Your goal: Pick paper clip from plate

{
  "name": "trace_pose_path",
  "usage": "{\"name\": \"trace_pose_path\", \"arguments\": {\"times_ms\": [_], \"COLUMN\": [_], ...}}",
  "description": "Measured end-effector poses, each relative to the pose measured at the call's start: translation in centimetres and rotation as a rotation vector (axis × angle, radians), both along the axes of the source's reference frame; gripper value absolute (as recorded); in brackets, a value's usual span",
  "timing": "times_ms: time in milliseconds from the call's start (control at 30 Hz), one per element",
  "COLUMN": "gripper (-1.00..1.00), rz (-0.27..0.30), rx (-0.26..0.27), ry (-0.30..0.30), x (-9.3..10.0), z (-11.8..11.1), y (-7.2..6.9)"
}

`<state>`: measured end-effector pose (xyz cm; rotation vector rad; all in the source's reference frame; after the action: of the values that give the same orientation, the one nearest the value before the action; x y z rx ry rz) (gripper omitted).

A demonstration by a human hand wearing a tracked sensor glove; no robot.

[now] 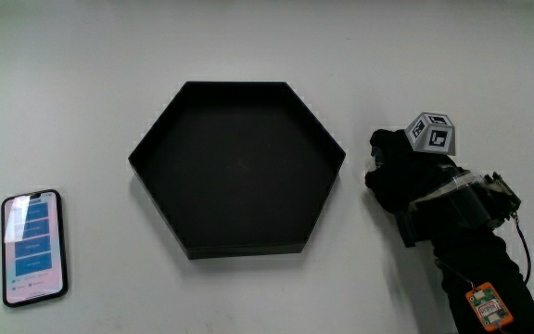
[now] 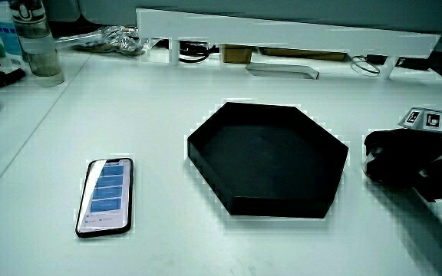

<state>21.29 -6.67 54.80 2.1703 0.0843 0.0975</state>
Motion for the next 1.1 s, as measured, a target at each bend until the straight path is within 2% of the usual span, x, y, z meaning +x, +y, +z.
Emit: {"name": "trace_pose_path", "arguments": {"times_ms": [33, 133, 167, 267, 300, 333, 367, 400, 433, 467, 533, 567, 600, 633, 700, 833, 867, 1100], "gripper": [1.00, 1.00, 1.00, 1.00, 1.00, 1.00, 1.00, 1.00, 1.00, 1.00, 1.00, 1.00, 1.00, 1.00, 1.00, 1.00, 1.00, 1.00], "rz": [-0.001, 0.009, -0.005, 0.000, 0.005, 0.000, 0.005, 0.009, 0.012, 0.019, 0.013, 0.014, 0.002, 0.005, -0.006, -0.021, -0.027, -0.022], "rx": [0.020, 0.003, 0.008, 0.011, 0.011, 0.023, 0.012, 0.028, 0.013, 0.036, 0.046, 0.065, 0.063, 0.088, 0.098, 0.134, 0.130, 0.125], "ry": [0.024, 0.009, -0.004, 0.012, -0.005, 0.015, 0.018, 0.011, -0.007, 0.019, 0.002, 0.035, -0.003, -0.003, -0.037, -0.040, -0.057, -0.063], "x": [0.1, 0.3, 0.2, 0.3, 0.2, 0.3, 0.6, 0.6, 0.6, 0.7, 0.7, 0.7, 0.3, 0.3, -0.2, -0.8, -1.1, -1.5], "z": [0.1, -0.1, -0.2, 0.2, 0.0, 0.2, 0.5, 0.4, 0.3, 0.2, -0.1, -0.3, -1.2, -1.6, -2.9, -4.2, -4.6, -4.5], "y": [-0.1, -0.2, -0.1, 0.0, 0.1, 0.2, 0.2, 0.3, 0.3, 0.2, -0.2, -0.5, -0.7, -0.9, -1.4, -2.0, -2.1, -2.1]}}
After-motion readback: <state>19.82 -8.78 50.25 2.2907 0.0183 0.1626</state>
